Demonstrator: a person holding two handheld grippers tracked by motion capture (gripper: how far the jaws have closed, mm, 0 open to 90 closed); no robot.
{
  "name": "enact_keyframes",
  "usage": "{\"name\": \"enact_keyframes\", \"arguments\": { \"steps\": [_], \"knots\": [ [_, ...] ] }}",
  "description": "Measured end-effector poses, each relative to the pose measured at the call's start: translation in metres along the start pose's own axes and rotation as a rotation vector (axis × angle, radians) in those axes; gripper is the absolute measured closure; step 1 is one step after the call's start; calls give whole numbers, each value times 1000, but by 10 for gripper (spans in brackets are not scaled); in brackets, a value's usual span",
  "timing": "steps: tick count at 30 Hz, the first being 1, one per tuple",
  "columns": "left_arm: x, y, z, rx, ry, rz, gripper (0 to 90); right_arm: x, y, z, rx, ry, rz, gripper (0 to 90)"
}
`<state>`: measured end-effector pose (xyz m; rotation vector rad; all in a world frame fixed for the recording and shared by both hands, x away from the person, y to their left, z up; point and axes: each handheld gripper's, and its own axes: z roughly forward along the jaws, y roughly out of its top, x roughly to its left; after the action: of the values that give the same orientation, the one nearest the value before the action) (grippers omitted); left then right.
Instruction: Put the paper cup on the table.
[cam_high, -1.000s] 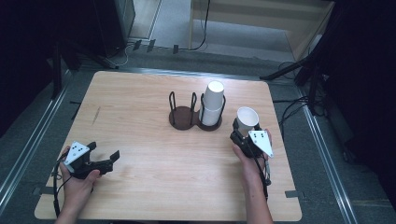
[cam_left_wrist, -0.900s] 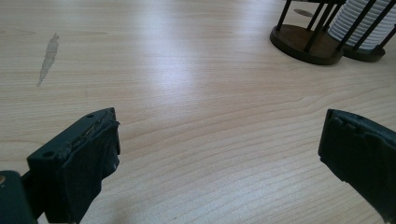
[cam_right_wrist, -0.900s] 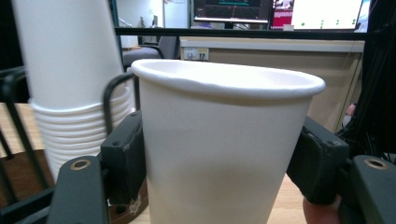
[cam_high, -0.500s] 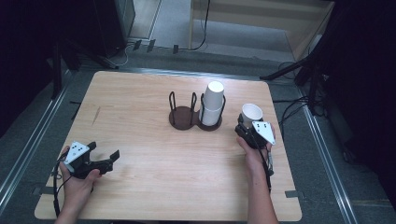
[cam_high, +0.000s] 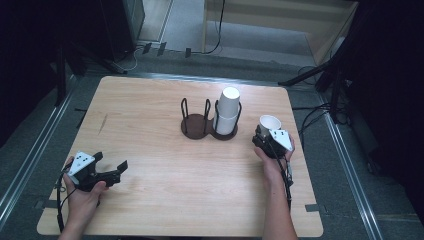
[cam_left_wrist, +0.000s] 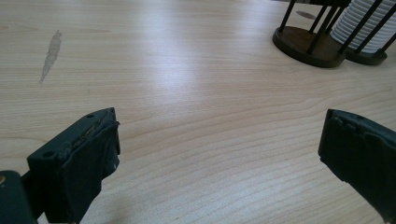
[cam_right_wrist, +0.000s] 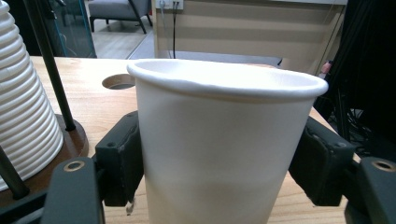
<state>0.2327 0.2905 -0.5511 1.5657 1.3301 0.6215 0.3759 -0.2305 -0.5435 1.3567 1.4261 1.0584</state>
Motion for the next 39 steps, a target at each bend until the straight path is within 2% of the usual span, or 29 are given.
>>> {"name": "enact_keyframes", "arguments": {
  "steps": [14, 21, 23, 26, 39],
  "knots": [
    [0, 0, 0, -1, 0, 2, 0, -4, 0, -2, 48, 40, 15, 239],
    [0, 0, 0, -1, 0, 2, 0, -5, 1, -4, 71, 65, 45, 113],
    [0, 0, 0, -2, 1, 2, 0, -5, 2, -6, 73, 77, 46, 25],
    [0, 0, 0, -2, 2, 1, 0, -5, 5, -13, 60, 112, 46, 0],
    [-1, 0, 0, -5, 4, 2, 0, -9, 13, -46, -1, 162, 50, 0]
  ]
}}
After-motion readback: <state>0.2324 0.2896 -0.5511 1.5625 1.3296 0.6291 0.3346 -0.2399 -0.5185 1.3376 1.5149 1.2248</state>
